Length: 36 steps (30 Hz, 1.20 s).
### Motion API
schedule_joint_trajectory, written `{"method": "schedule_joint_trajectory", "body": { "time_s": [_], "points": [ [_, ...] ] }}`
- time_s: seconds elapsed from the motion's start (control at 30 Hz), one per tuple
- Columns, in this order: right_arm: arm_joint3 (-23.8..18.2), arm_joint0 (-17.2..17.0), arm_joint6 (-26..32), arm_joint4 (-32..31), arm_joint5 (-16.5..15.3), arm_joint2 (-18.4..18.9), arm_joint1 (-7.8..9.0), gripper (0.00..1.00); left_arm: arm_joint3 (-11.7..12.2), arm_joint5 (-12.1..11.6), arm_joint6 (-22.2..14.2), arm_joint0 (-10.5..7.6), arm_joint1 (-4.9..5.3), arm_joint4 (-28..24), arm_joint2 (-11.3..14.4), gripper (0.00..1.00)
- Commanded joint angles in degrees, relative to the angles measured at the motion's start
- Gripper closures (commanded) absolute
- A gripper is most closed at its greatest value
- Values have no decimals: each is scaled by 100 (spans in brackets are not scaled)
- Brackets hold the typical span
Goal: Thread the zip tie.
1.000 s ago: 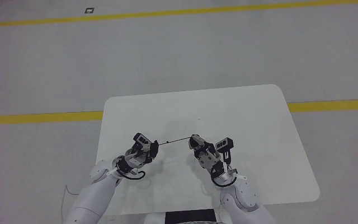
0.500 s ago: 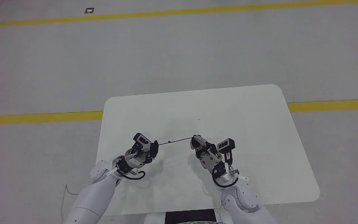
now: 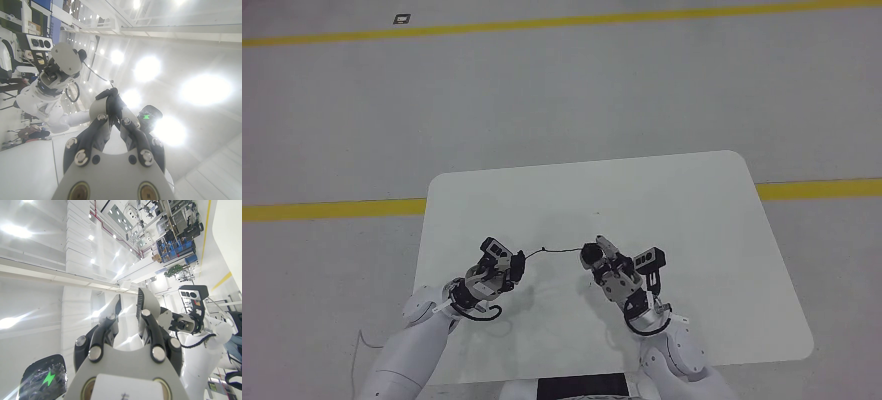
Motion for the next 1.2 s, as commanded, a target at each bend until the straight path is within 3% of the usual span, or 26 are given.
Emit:
{"method": "schedule_joint_trajectory", "body": {
  "time_s": [0.0, 0.4, 0.83, 1.17],
  "points": [
    [-32, -36, -19, -11, 0, 71, 4, 0, 0, 0, 0, 0, 0, 0, 0, 100],
    [-544, -501, -90, -35, 0, 911, 42, 0, 0, 0, 0, 0, 0, 0, 0, 100],
    [-625, -552, -1, -57, 6, 945, 46, 0, 0, 0, 0, 0, 0, 0, 0, 100],
    [-863, -482, -78, -110, 0, 1212, 30, 0, -684, 0, 0, -146, 106, 346, -84, 100]
  ]
}}
